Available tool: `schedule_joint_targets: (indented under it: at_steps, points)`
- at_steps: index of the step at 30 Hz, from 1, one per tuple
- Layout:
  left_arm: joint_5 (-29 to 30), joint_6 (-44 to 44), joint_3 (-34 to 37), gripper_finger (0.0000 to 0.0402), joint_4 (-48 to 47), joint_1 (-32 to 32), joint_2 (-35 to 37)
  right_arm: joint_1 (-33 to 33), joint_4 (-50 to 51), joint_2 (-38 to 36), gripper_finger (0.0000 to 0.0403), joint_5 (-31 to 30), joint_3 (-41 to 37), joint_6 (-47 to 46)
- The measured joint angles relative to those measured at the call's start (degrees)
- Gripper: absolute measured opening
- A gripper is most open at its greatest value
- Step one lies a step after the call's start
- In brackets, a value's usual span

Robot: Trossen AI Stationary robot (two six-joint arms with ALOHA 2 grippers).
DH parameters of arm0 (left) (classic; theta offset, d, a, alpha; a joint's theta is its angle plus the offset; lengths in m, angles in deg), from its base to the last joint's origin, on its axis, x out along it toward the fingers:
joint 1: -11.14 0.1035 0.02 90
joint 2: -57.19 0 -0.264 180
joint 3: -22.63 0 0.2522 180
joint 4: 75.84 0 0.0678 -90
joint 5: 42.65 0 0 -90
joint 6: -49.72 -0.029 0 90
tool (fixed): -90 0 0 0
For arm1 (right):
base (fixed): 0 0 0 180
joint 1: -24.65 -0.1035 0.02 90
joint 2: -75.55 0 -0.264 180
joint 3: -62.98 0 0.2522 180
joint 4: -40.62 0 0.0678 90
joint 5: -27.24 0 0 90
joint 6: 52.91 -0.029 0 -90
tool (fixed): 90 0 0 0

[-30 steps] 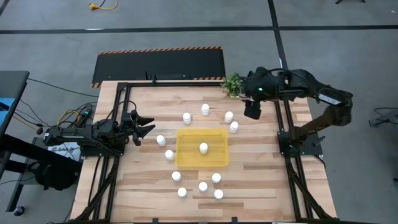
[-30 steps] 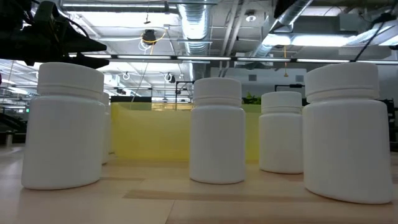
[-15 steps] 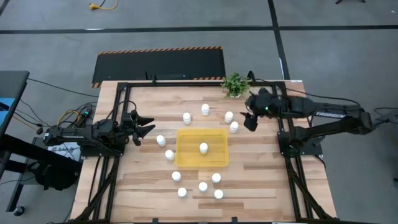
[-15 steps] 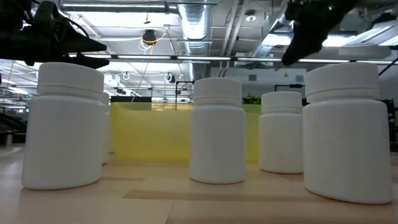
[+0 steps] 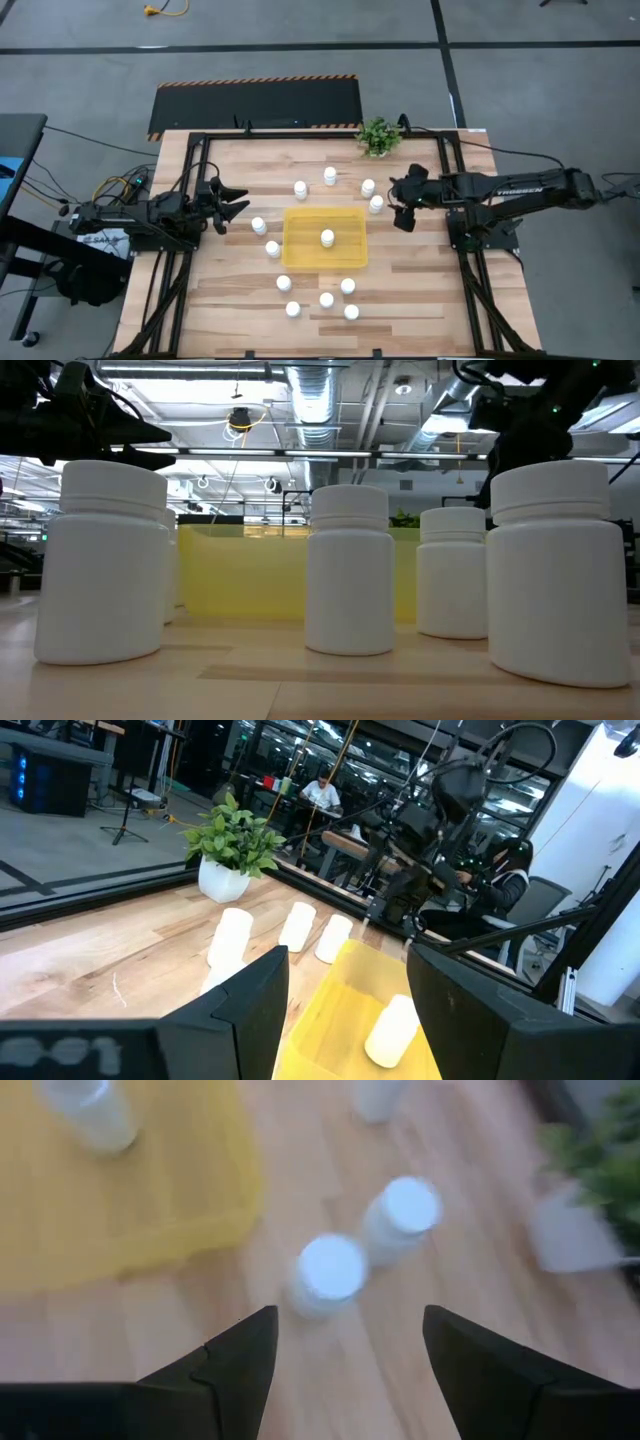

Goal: Pick and place pill bottles into a basket
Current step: Put the white pill bottle into the yellow bin

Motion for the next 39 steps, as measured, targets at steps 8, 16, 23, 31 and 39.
schedule_joint_targets:
  at_steps: [8,16,23,31,39]
  points:
    - [0.00,0.00,0.00,0.0194,-0.01,0.02,0.00,0.28,-0.16,5.16,0.0244,5.41,1.06,0.92]
    - [0.00,0.00,-0.01,0.0194,0.00,0.00,0.00,1.37,0.62,11.91,0.0244,6.51,5.81,5.36]
    - [0.00,0.00,-0.01,0.0194,0.00,0.00,0.00,4.87,2.21,15.89,0.0244,9.73,7.70,9.41]
    - [0.00,0.00,0.00,0.0194,0.00,0.02,0.00,8.16,2.39,16.72,0.0244,11.18,7.72,12.91]
    - [0.00,0.00,0.01,0.0194,-0.02,0.02,0.00,9.71,1.87,16.72,0.0244,11.72,7.70,14.17]
